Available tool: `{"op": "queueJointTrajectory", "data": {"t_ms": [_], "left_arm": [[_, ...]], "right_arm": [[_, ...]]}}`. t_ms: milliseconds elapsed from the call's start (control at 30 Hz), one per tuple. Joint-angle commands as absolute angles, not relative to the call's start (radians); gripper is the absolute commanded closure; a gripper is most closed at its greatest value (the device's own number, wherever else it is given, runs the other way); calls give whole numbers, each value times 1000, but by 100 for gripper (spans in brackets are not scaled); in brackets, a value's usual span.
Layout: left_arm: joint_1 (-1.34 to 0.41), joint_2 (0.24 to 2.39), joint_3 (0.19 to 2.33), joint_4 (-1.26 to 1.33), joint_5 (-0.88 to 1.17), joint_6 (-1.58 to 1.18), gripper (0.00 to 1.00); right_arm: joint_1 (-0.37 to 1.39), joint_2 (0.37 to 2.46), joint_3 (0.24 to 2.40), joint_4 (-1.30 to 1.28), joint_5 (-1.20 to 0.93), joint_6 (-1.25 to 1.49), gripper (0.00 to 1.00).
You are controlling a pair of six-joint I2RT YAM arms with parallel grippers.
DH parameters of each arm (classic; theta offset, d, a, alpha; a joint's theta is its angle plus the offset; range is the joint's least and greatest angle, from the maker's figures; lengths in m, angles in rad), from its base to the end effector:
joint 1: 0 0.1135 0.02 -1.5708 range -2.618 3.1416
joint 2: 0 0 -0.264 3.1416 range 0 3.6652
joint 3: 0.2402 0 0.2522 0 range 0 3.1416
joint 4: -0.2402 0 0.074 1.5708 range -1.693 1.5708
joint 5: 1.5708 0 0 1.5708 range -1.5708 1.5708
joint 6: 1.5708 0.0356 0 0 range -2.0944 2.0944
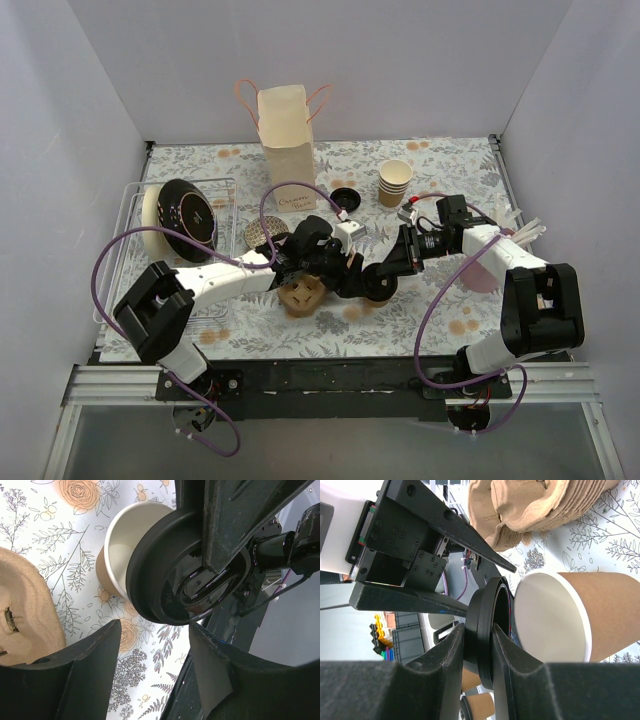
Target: Pack the takeout coffee
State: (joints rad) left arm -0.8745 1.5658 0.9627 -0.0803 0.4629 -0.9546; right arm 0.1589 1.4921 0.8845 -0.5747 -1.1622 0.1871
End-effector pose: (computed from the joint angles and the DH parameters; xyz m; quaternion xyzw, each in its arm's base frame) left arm 0.2037 -0.2684 0.2211 0.0632 0.8823 -0.4575 0.0908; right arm 0.2595 0.0747 0.2045 -0.0944 0.8216 0.5584 0.0662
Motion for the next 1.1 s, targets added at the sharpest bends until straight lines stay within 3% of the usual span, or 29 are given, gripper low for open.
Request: {"op": "queueJointTrajectory", "data": {"t_ms": [0, 800, 1067], "left_arm": [[-884, 1560, 1000, -63, 463, -948, 45], [-887, 1598, 1028, -66, 459, -937, 45], [-887, 1582, 1029, -80, 445, -940, 45]], "right_arm": [[156, 1499, 888, -574, -1187, 186, 72], [130, 1519, 936, -603, -1146, 181, 57], [124, 1450, 1069, -687, -936, 163, 58]]}}
